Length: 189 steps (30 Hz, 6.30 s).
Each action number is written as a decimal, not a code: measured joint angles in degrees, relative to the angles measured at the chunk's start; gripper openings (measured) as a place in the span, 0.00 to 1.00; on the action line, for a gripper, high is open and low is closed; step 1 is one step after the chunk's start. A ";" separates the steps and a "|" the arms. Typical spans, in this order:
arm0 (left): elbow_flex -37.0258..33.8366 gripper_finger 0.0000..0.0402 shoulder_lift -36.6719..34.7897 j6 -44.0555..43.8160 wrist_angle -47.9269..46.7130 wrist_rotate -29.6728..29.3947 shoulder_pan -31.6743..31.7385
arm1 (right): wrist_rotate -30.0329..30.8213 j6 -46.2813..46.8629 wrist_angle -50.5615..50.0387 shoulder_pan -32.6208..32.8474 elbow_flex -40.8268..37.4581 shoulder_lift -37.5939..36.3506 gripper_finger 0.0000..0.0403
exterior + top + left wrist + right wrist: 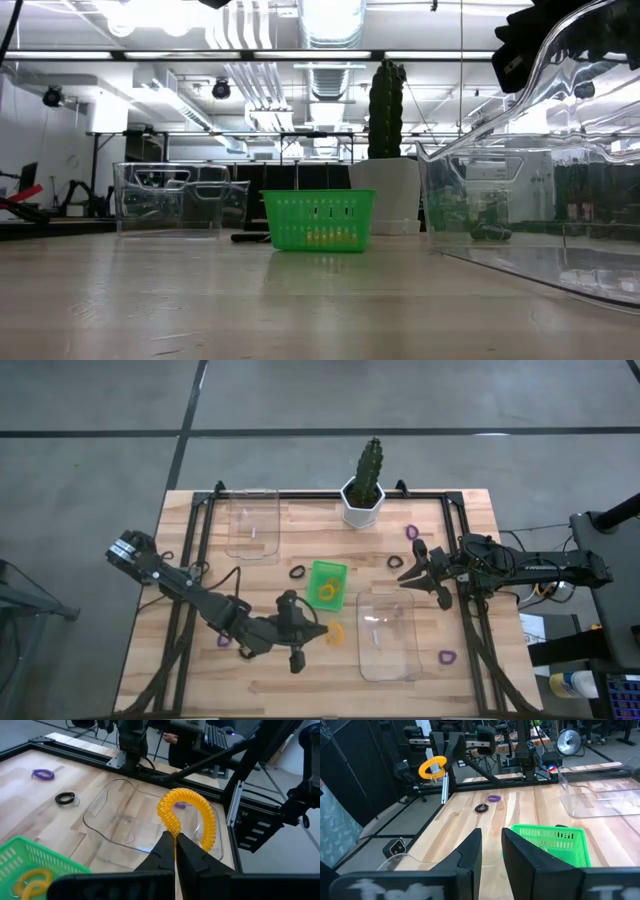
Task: Sort spring keychains
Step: Put the yellow spring keychain into the green basket, then put the top right purple spring keychain into the right transparent bin
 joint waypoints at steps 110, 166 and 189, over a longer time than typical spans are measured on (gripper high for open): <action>3.49 0.31 -10.24 0.48 -35.30 15.02 26.57 | 23.50 26.53 -21.02 -7.25 -0.04 0.07 0.17; -37.66 0.31 -60.04 3.55 -17.91 21.20 26.44 | 33.62 25.41 -44.80 -28.06 25.66 44.98 0.39; -37.66 0.31 -60.02 3.11 -17.91 21.27 26.44 | 31.49 25.27 -43.99 -32.04 27.46 59.25 0.50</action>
